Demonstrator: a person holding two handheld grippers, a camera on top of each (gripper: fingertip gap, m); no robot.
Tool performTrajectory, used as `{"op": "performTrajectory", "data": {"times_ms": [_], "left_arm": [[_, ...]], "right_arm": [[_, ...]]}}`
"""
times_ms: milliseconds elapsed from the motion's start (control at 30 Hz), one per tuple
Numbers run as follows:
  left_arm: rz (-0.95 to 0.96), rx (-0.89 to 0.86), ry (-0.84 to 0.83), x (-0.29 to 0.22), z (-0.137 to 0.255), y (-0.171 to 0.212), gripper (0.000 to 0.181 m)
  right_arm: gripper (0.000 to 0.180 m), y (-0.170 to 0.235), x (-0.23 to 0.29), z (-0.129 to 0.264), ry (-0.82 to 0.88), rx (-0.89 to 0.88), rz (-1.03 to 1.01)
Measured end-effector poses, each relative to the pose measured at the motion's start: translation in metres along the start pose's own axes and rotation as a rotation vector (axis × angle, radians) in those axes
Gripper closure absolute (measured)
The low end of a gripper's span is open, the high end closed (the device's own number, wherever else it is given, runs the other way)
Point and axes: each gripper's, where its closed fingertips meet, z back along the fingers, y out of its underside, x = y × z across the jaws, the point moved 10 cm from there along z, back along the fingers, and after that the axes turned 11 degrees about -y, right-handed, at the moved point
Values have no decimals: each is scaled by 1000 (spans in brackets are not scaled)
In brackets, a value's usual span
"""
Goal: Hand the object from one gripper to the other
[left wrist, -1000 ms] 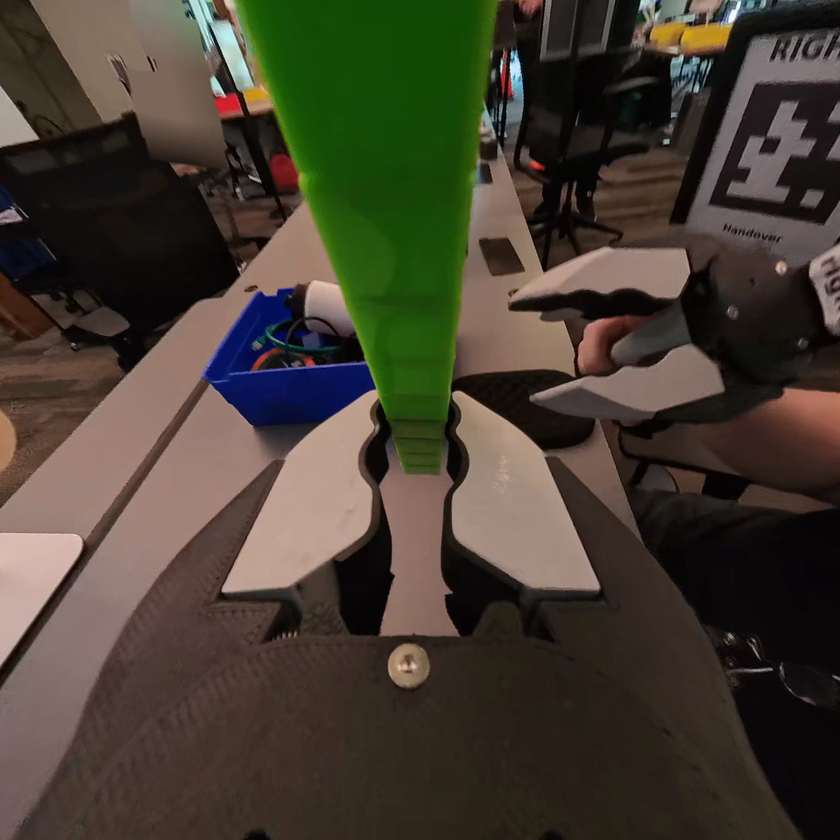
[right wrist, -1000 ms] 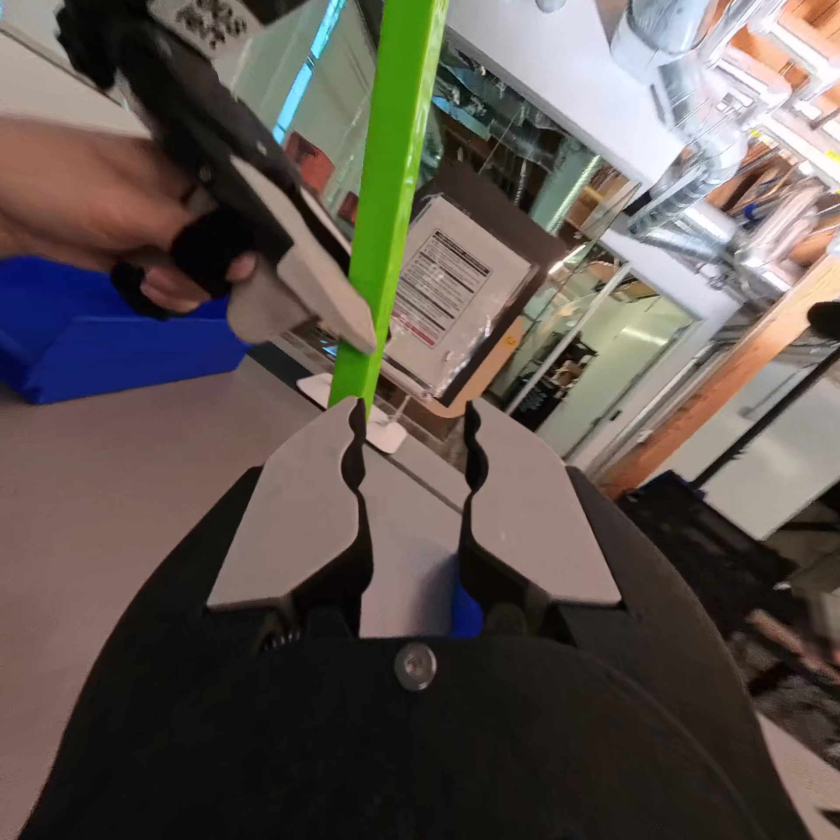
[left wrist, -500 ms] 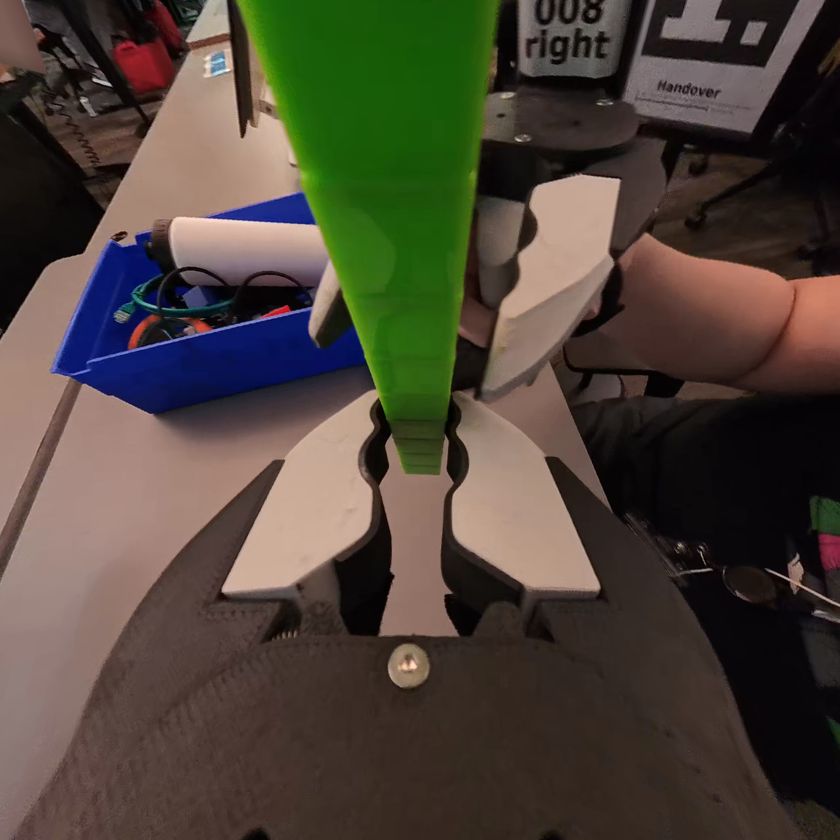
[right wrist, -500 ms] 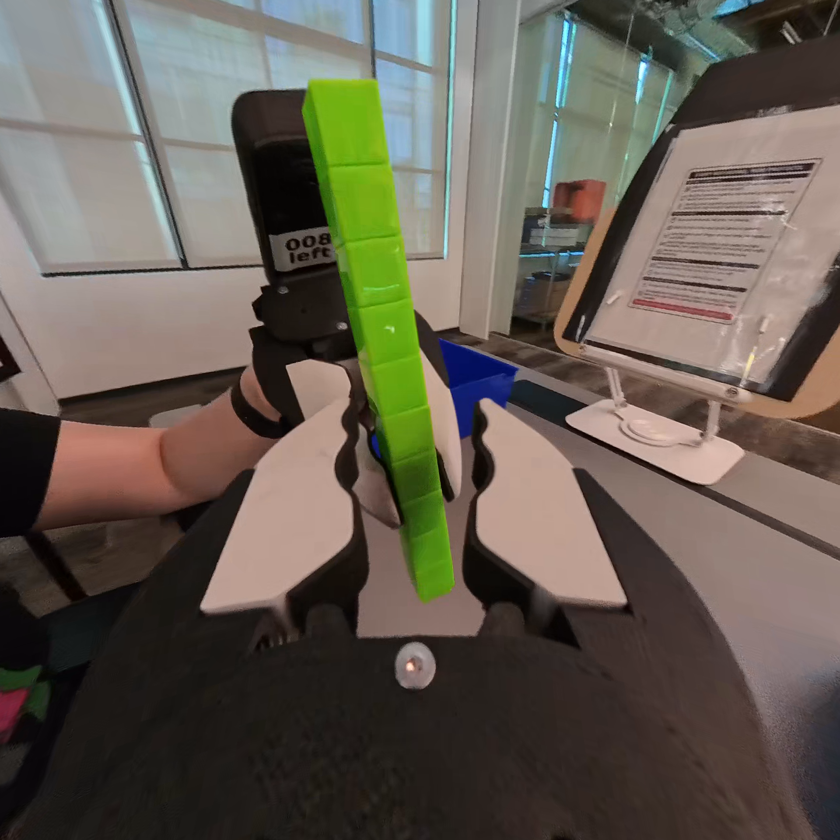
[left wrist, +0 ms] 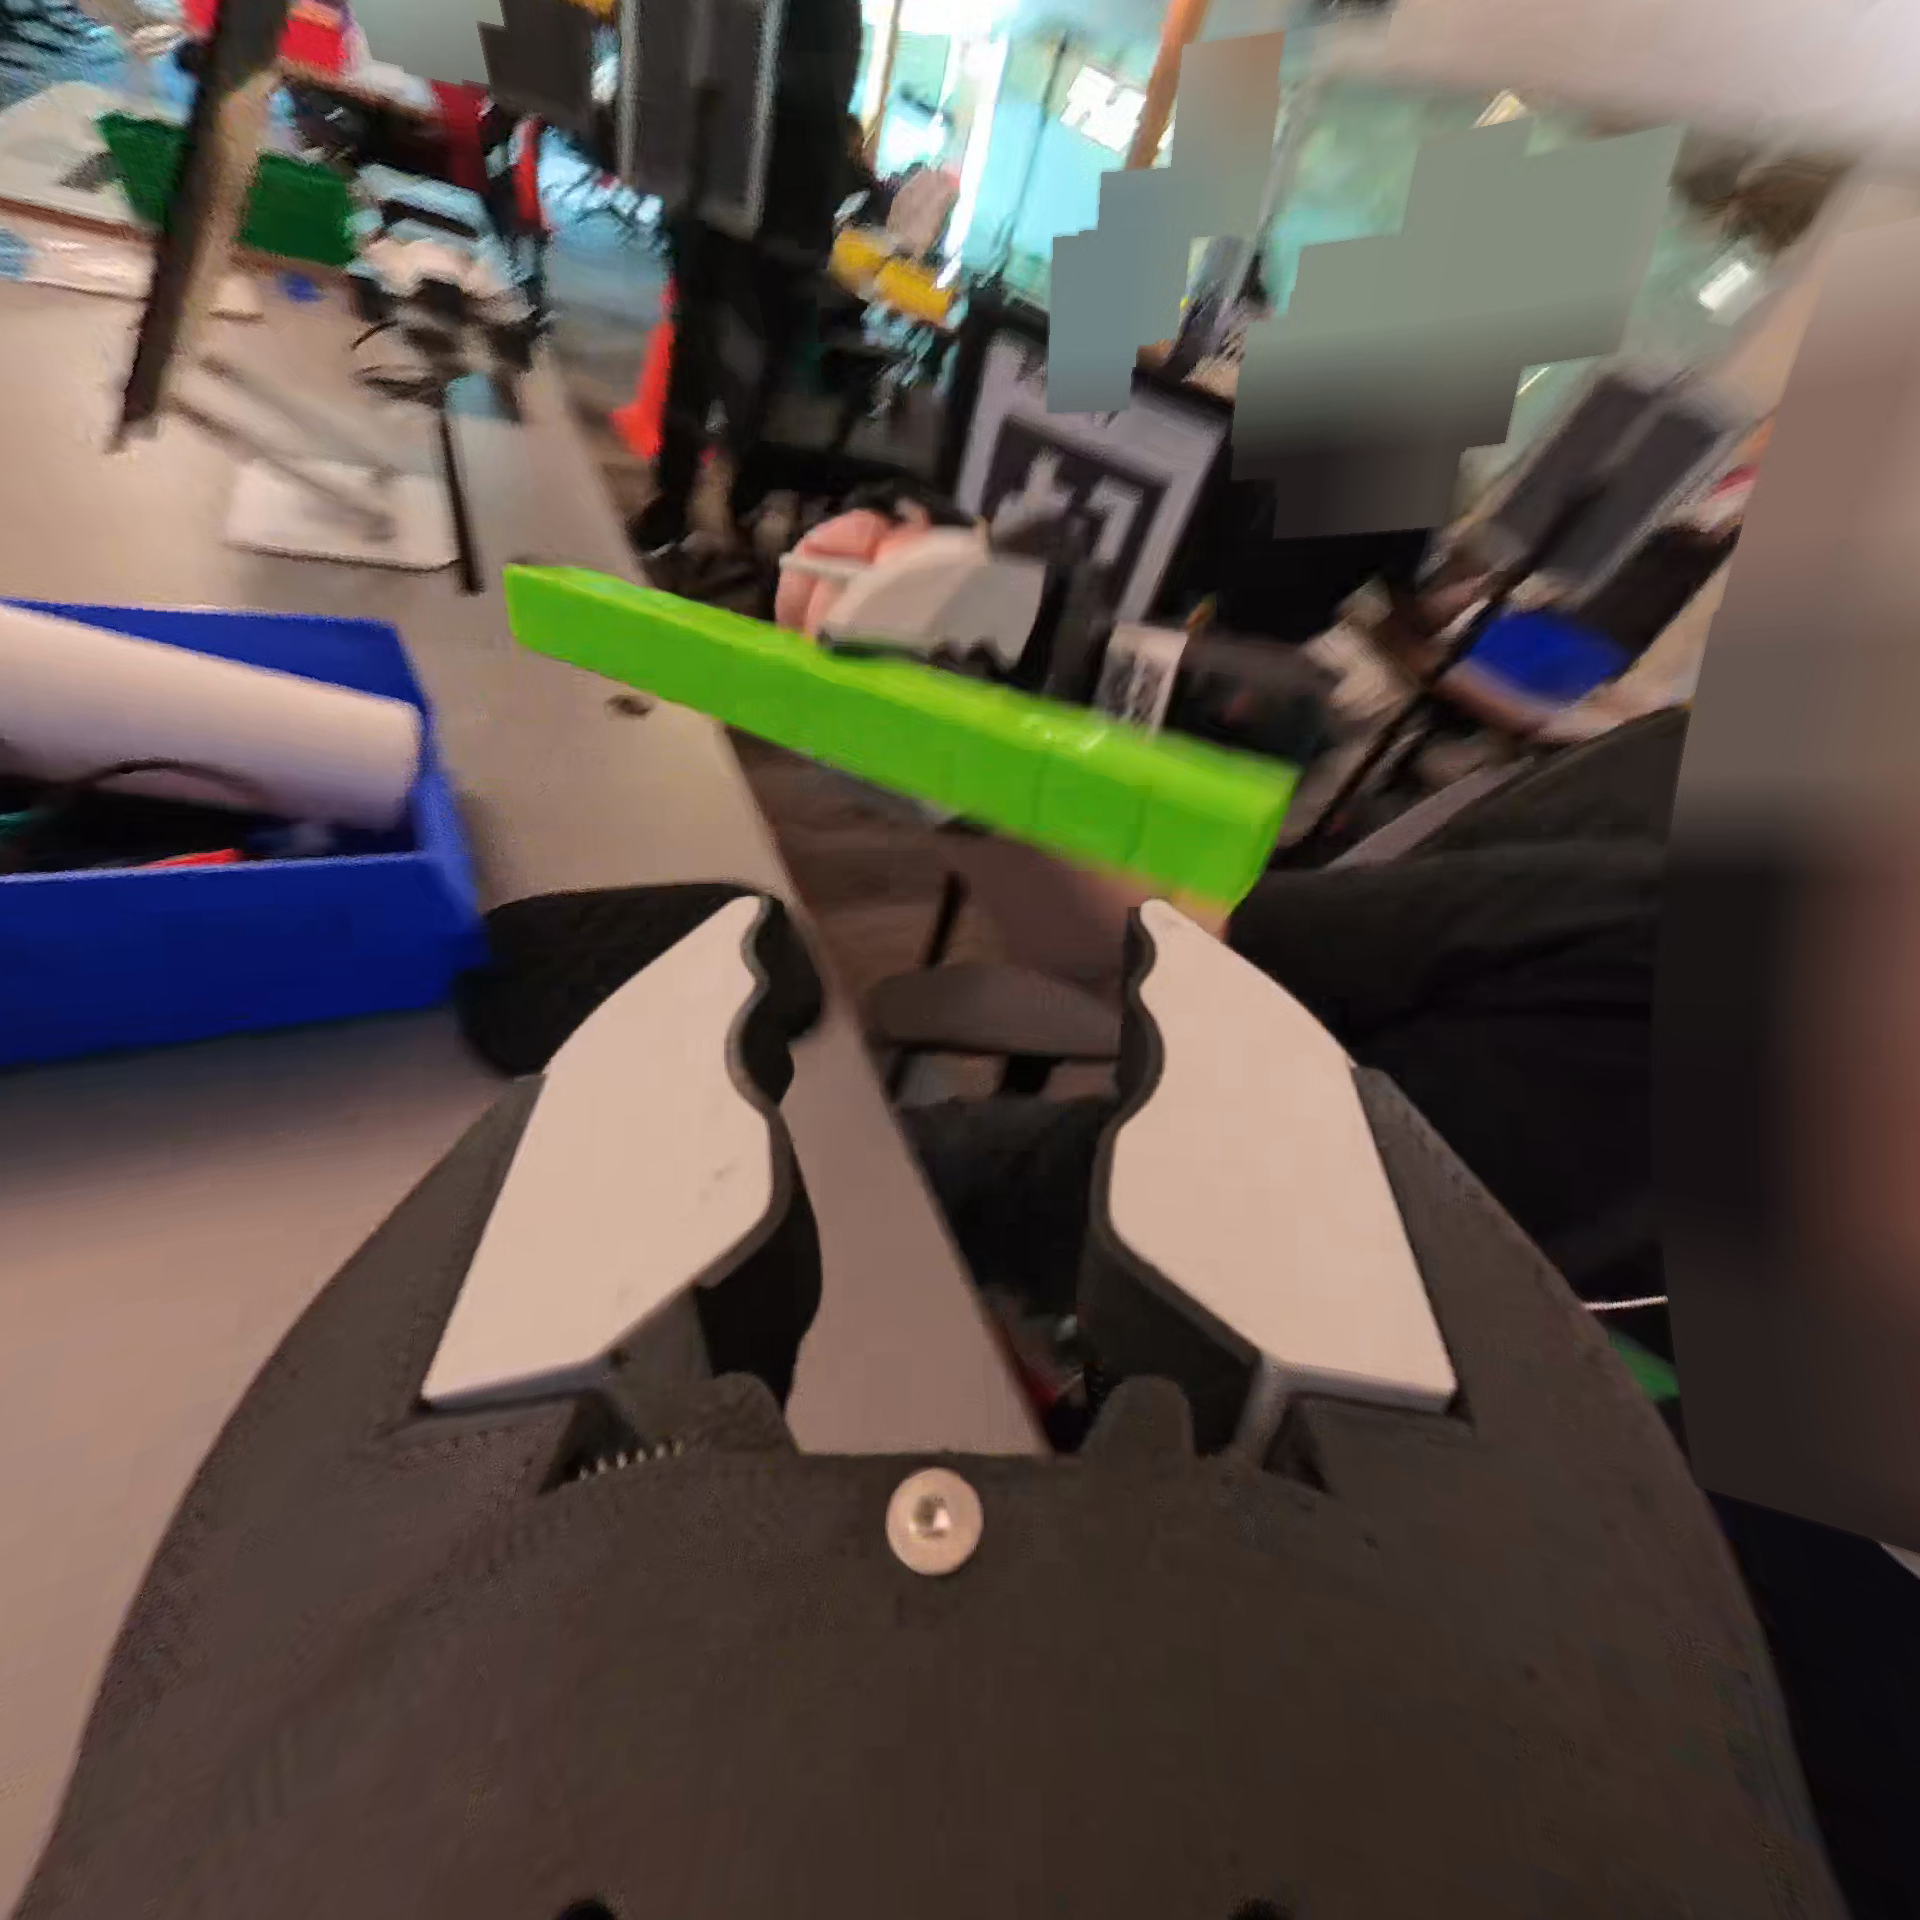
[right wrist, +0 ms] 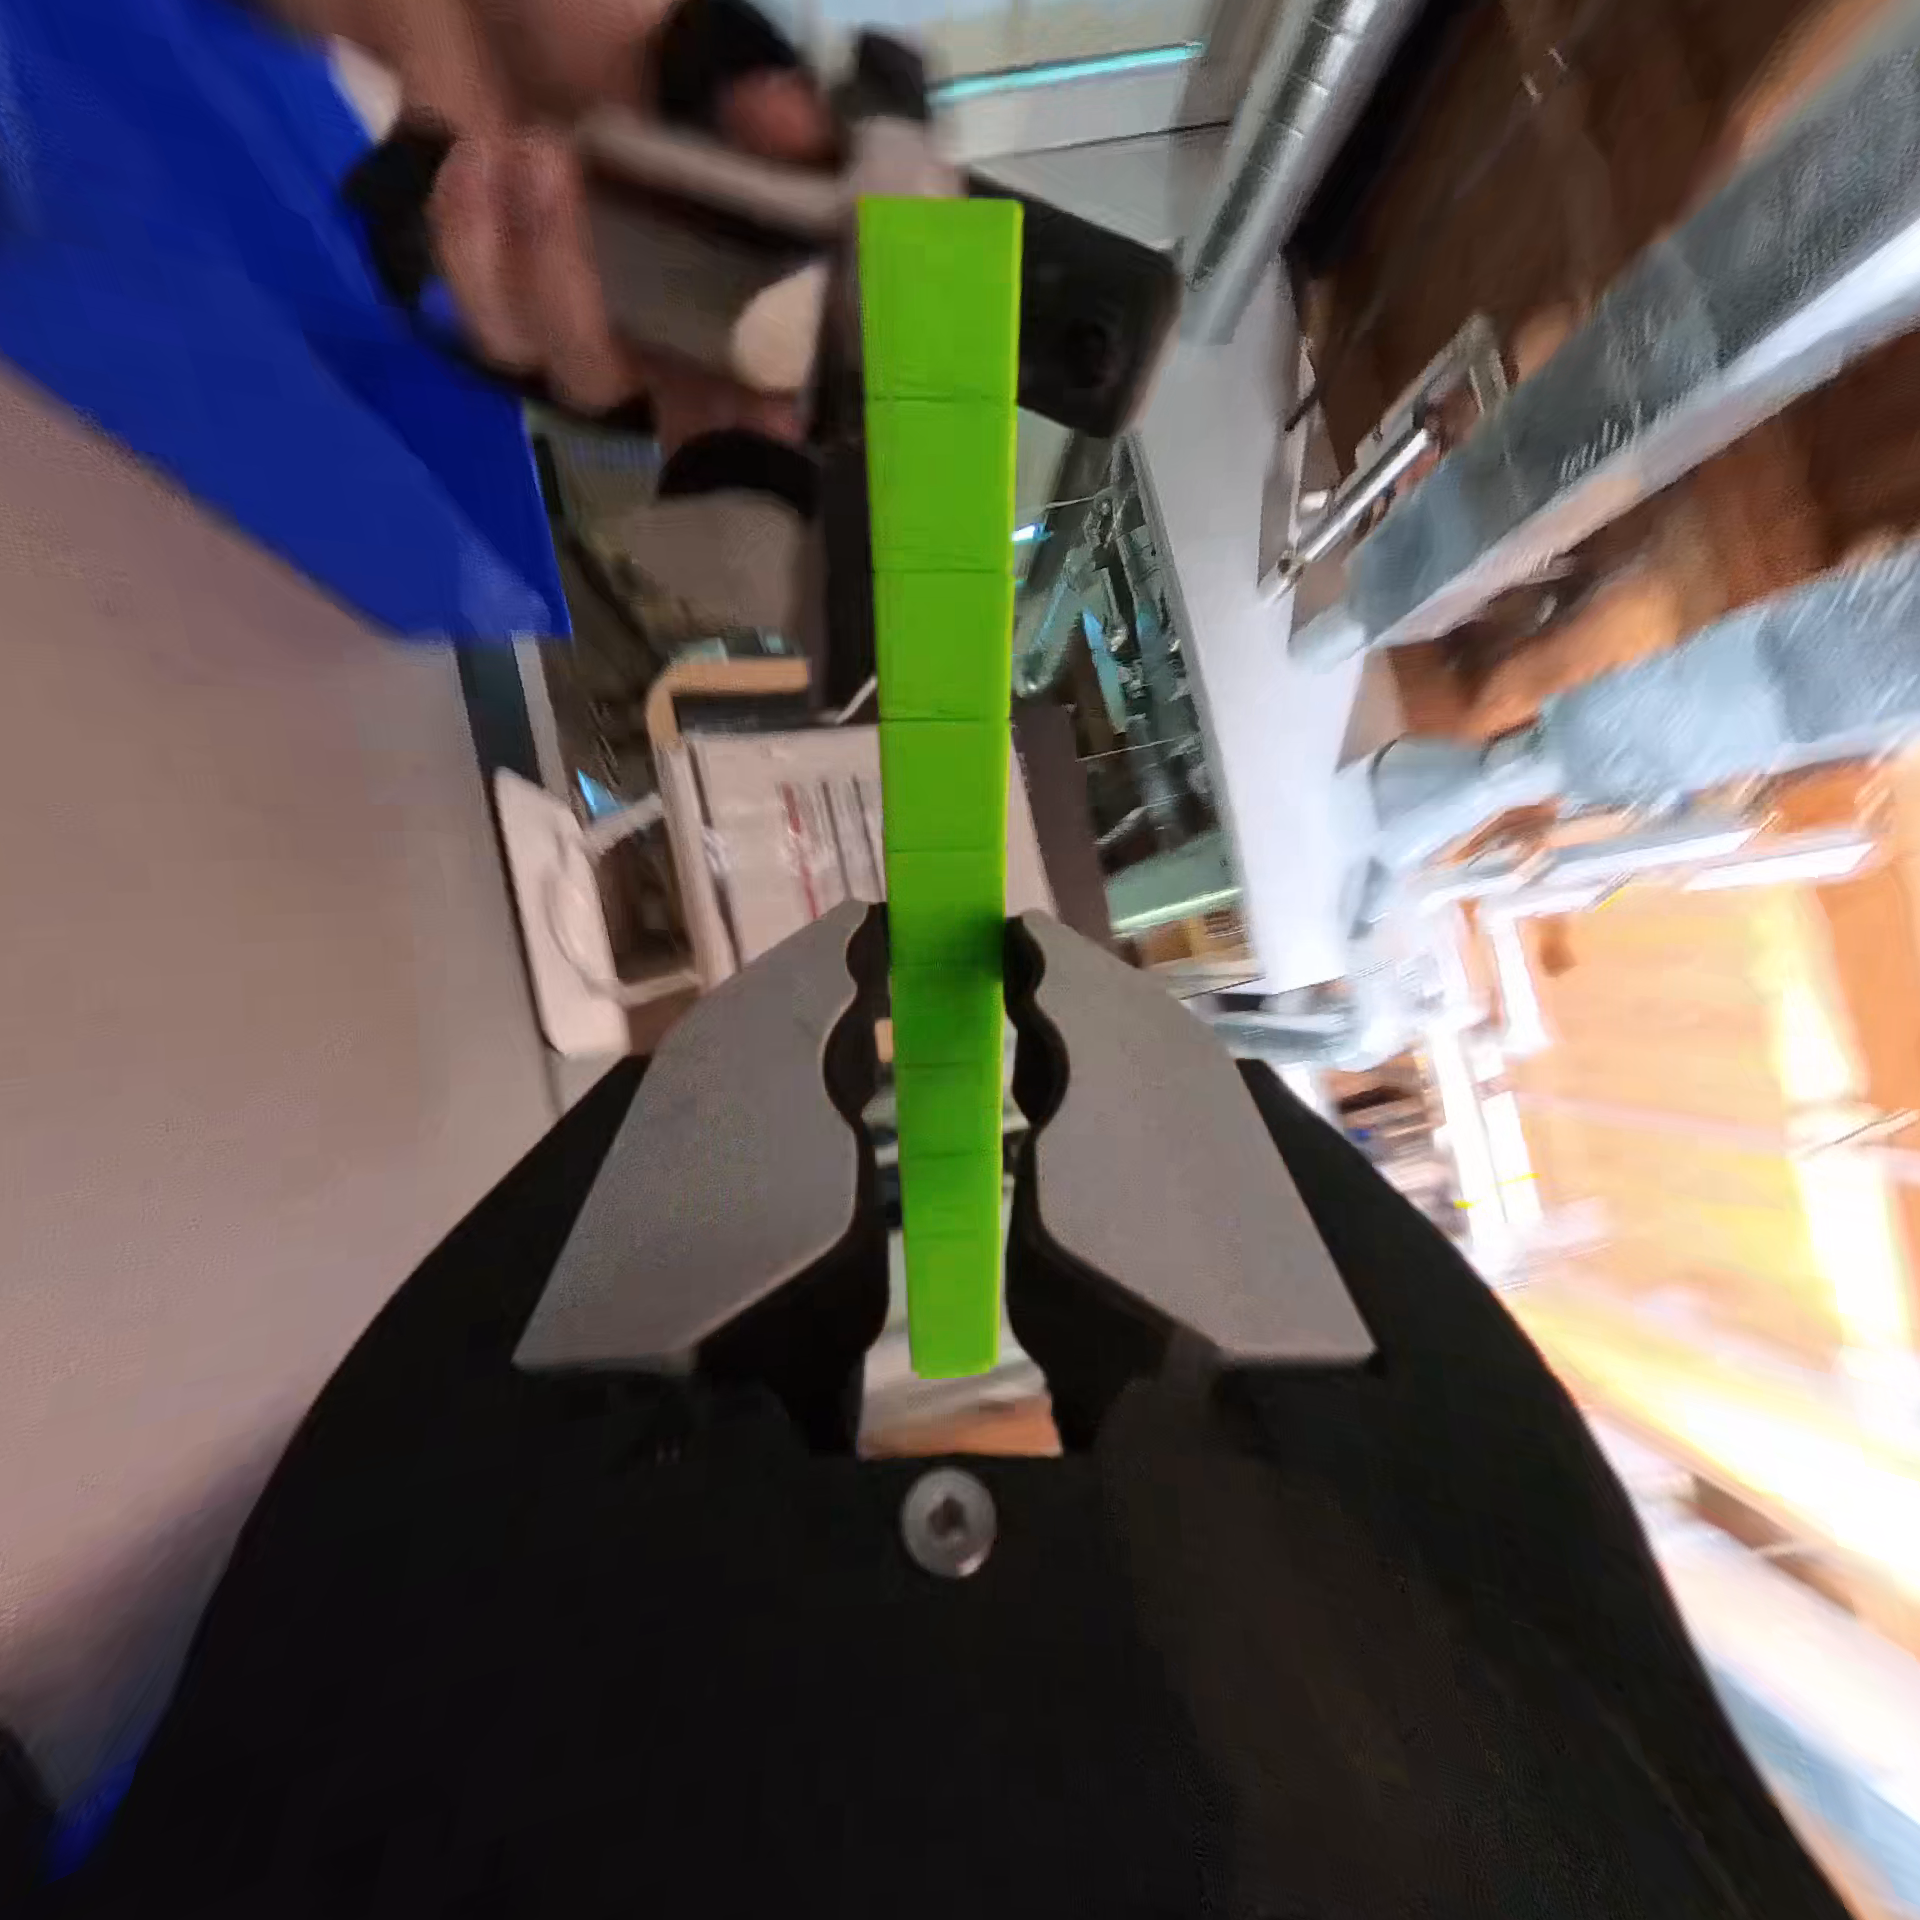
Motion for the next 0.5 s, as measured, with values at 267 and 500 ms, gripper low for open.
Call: {"op": "performTrajectory", "data": {"times_ms": [267,500], "left_arm": [[220,134,165,1,-23,14,114],[246,208,271,4,-49,29,148]], "right_arm": [[158,-23,0,3,-66,95,431],[157,-21,9,0,-79,59,587]]}}
